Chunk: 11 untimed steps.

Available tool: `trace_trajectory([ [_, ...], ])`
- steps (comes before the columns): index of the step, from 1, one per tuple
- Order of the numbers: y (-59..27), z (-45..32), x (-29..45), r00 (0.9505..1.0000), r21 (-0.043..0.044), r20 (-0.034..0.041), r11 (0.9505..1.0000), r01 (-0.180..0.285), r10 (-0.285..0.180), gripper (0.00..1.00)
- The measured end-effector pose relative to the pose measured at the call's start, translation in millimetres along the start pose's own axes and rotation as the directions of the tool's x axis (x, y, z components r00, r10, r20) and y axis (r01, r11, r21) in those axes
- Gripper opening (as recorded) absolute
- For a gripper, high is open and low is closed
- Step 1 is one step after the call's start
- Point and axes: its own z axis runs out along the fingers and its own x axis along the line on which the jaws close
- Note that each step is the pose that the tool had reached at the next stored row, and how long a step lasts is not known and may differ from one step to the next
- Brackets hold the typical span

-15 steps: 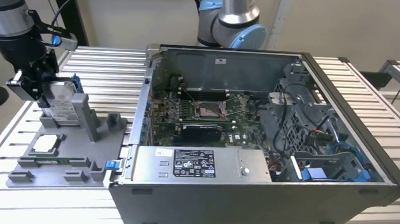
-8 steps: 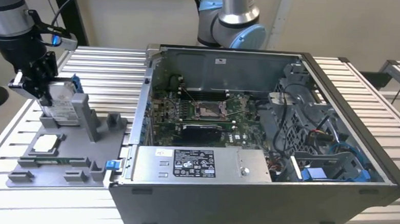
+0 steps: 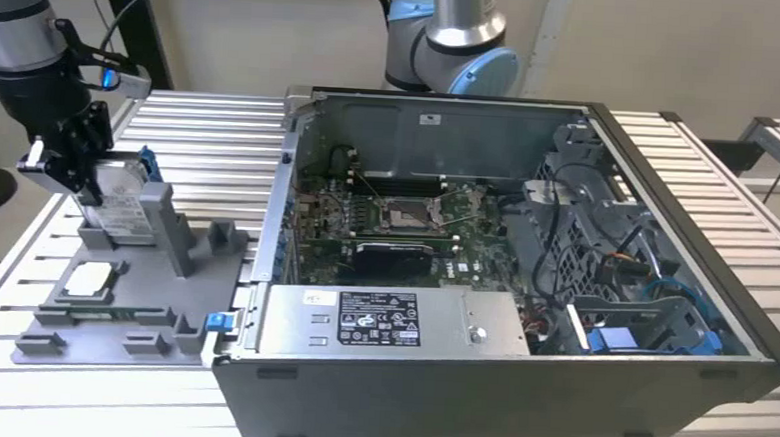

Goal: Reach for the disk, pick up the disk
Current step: 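Pick up the disk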

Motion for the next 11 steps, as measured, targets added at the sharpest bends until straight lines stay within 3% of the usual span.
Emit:
trace_trajectory([
  [11,0.0,-2.1,0.0,1.0,0.0002,-0.0015,1.0,0.0,0.0,0.0],
])
